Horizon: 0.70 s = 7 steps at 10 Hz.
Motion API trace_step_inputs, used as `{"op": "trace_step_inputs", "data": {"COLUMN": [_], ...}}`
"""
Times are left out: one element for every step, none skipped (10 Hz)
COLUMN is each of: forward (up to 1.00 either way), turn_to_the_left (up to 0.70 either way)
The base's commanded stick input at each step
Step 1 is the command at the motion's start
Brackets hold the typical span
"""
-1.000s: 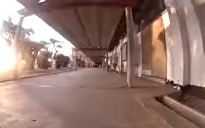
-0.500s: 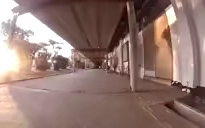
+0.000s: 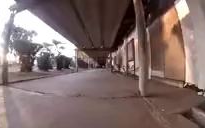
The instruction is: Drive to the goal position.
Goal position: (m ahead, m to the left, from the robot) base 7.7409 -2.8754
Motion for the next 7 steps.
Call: {"op": "trace_step_inputs", "data": {"forward": [0.70, 0.70, 0.70, 0.70, 0.70, 0.70, 0.70], "turn_to_the_left": [0.00, 0.00, 0.00, 0.00, 0.00, 0.00, 0.00]}}
